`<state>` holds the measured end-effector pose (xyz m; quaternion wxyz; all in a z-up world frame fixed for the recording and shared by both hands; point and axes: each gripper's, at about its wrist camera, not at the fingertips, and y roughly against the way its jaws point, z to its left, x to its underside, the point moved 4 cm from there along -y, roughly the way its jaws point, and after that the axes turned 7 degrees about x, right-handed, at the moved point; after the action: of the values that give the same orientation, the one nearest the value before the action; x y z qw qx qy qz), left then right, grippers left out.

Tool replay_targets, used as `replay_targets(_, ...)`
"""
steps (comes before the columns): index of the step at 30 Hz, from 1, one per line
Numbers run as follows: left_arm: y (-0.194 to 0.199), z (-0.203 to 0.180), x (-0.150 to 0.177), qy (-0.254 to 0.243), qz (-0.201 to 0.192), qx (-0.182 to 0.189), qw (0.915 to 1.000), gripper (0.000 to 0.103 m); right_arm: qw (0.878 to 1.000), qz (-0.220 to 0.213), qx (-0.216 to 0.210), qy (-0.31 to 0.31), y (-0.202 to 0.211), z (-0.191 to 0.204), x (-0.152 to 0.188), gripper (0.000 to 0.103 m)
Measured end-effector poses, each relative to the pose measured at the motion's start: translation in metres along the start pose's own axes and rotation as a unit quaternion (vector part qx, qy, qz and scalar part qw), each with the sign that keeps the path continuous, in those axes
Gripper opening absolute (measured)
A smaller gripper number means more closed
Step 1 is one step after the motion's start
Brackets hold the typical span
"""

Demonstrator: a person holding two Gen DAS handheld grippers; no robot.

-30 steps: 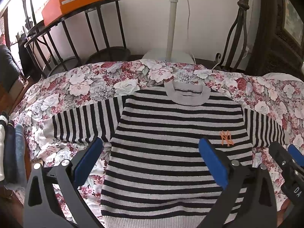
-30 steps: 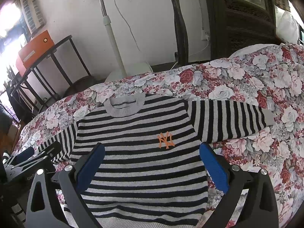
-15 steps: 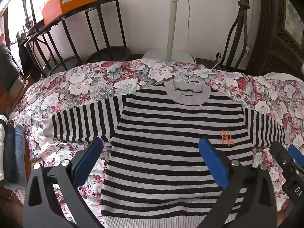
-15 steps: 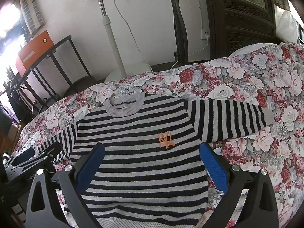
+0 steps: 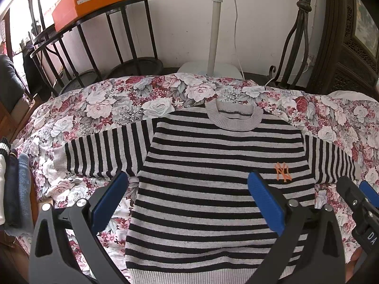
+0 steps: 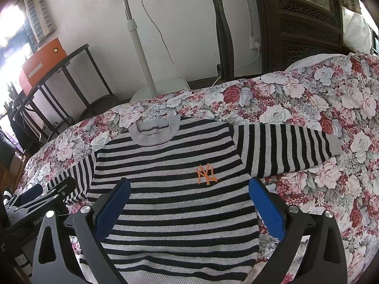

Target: Fold small clothes

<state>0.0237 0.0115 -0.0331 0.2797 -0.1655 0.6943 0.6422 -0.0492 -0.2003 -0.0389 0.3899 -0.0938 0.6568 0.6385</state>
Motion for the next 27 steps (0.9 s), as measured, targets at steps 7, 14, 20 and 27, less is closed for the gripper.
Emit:
replay_targets(7,-0.001,0.0,0.001,0.0,0.001,0.0,1.0,0.099,1.0,0.0,0.0,0.0,0.0,0.0,0.0,0.1)
replay_targets(14,-0.001,0.0,0.0,0.0,0.001,0.0,1.0,0.099,1.0,0.001,0.0,0.0,-0.001,-0.001,0.0,0.1)
replay_targets(20,-0.002,0.0,0.0,0.001,0.002,0.002,1.0,0.099,1.0,0.001,0.0,0.0,-0.002,-0.001,0.0,0.1)
replay_targets(27,-0.027,-0.014,0.012,0.015,0.035,0.012,0.9992,0.099,0.999,0.004,-0.011,-0.034,0.0,-0.026,0.001,0.1)
